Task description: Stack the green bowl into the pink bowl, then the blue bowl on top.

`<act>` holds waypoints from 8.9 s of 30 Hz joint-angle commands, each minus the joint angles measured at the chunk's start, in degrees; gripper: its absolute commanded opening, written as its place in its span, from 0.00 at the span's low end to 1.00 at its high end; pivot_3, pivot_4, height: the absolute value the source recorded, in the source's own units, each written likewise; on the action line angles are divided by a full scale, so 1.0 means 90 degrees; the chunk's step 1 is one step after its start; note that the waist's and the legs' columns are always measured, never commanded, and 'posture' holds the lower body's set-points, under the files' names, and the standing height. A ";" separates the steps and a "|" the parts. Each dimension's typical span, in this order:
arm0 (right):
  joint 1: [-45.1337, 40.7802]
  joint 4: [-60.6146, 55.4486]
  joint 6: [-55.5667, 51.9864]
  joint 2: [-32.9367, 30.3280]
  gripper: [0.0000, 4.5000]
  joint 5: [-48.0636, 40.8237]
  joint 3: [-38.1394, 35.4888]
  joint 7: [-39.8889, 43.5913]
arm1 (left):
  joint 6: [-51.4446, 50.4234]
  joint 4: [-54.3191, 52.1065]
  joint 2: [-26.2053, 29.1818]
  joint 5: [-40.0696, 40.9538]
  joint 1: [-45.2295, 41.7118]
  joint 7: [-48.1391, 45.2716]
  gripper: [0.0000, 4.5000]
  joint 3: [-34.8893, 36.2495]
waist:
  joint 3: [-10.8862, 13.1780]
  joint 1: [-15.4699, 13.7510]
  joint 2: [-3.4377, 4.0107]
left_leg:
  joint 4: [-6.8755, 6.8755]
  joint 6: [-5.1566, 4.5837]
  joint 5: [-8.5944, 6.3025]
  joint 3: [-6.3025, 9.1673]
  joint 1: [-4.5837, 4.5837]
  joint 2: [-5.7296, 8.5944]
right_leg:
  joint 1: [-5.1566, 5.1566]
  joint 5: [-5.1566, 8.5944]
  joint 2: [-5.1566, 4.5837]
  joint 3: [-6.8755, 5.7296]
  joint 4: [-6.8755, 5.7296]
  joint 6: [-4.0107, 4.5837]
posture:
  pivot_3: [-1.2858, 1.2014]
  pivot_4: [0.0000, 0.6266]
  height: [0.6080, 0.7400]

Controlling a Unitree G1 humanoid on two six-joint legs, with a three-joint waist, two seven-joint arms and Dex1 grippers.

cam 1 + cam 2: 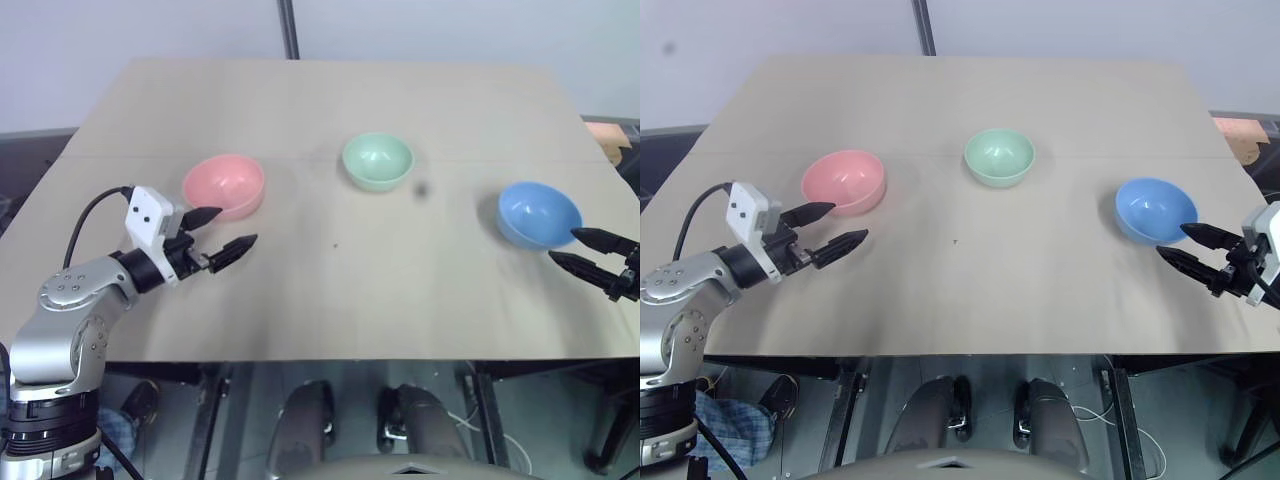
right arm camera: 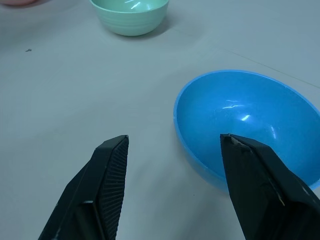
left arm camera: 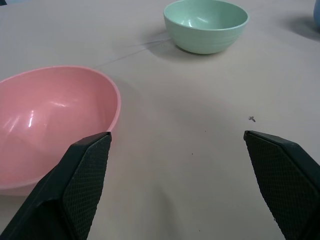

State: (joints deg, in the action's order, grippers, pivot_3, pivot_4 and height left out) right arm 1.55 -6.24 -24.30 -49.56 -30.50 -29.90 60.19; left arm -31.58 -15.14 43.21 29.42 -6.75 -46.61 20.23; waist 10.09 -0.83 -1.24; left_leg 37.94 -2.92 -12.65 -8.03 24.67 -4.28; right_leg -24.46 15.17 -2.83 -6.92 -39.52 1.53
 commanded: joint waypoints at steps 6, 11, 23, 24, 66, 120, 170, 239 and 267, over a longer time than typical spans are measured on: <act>0.0313 -0.0754 0.0108 0.0059 0.71 -0.0279 -0.0269 -0.0024 | 0.0017 -0.0223 0.0123 0.0304 -0.0174 -0.0001 1.00 0.0233 | 0.0000 -0.0002 0.0000 | -0.0002 0.0000 0.0000 0.0001 0.0000 0.0000 | 0.0000 0.0000 -0.0001 0.0000 0.0000 0.0000 | 0.52 0.24 1.00; 0.0330 -0.0823 0.0093 0.0060 0.71 -0.0334 -0.0244 -0.0080 | 0.0020 -0.0234 0.0129 0.0325 -0.0179 0.0036 1.00 0.0190 | 0.0000 -0.0002 0.0000 | 0.0001 0.0000 0.0000 0.0002 -0.0002 0.0001 | 0.0003 -0.0001 0.0000 -0.0001 0.0000 -0.0001 | 0.52 0.24 1.00; 0.0289 -0.0813 0.0103 0.0049 0.71 -0.0342 -0.0206 -0.0074 | -0.0026 -0.0415 0.0123 0.0362 0.0041 0.0101 1.00 0.0226 | -0.0001 -0.0002 -0.0001 | 0.0001 0.0000 0.0000 0.0002 -0.0002 0.0000 | 0.0003 0.0000 0.0001 0.0000 0.0000 -0.0001 | 0.52 0.24 1.00; 0.0278 -0.0817 0.0096 0.0048 0.71 -0.0350 -0.0203 -0.0078 | -0.0014 -0.0408 0.0126 0.0352 0.0045 0.0099 1.00 0.0231 | 0.0000 -0.0002 -0.0001 | 0.0001 0.0000 0.0000 0.0002 -0.0002 0.0000 | 0.0003 -0.0001 0.0001 -0.0001 0.0000 -0.0001 | 0.52 0.24 1.00; 0.0569 -0.1802 -0.0371 0.0098 0.71 -0.1581 -0.0491 0.0001 | 0.3485 0.3581 0.0738 -0.3197 -0.2243 -0.0035 1.00 -0.2116 | -0.0002 -0.0003 -0.0003 | 0.0007 0.0001 0.0001 0.0003 -0.0003 0.0002 | 0.0006 -0.0001 0.0003 -0.0005 -0.0006 -0.0001 | 0.52 0.24 1.00; 0.0835 -0.2026 -0.0219 0.0290 0.73 -0.1532 -0.0469 -0.0268 | 0.8602 0.4175 -0.0558 -0.3594 -0.4324 -0.3700 0.54 -0.4979 | -0.0006 0.0003 -0.0003 | 0.0050 -0.0004 0.0000 0.0013 -0.0009 0.0003 | 0.0022 -0.0001 0.0015 -0.0008 -0.0034 -0.0001 | 0.52 0.24 1.00; 0.0649 -0.2151 -0.0147 0.0430 0.73 -0.1513 -0.0194 -0.0553 | 0.7585 0.9811 -0.2268 -0.6880 -0.7584 0.1520 0.99 -0.5390 | -0.0004 0.0004 -0.0012 | 0.0054 -0.0007 -0.0002 0.0028 -0.0004 0.0010 | 0.0034 -0.0001 0.0011 -0.0025 -0.0023 -0.0003 | 0.52 0.24 1.00; 0.0755 -0.2084 -0.0071 0.0413 0.73 -0.1490 -0.0407 -0.0423 | 0.7052 0.3098 0.0301 -0.1893 -0.6319 -0.5099 0.02 -0.5932 | -0.0006 -0.0004 -0.0006 | 0.0084 0.0017 0.0013 0.0038 -0.0029 0.0004 | 0.0068 -0.0001 0.0041 -0.0024 -0.0037 -0.0002 | 0.52 0.24 1.00; 0.0207 -0.1717 -0.0375 0.0162 0.73 -0.1047 0.0089 -0.0887 | 0.2698 0.2979 0.1103 0.0158 -0.5765 -0.5099 0.99 -0.3626 | -0.0005 0.0008 -0.0003 | 0.0079 -0.0003 0.0001 0.0035 -0.0033 -0.0002 | 0.0066 0.0000 0.0021 -0.0019 -0.0037 -0.0002 | 0.52 0.24 1.00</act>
State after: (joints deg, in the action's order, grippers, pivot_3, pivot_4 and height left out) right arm 4.72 -21.36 -27.54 -46.94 -40.55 -29.27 52.91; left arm -2.97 13.41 51.81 27.62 -57.98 -92.28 -16.27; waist 10.05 -0.76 -1.27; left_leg 38.65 -2.95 -12.64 -7.71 24.39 -4.30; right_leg -23.88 15.17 -2.64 -7.10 -39.84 1.52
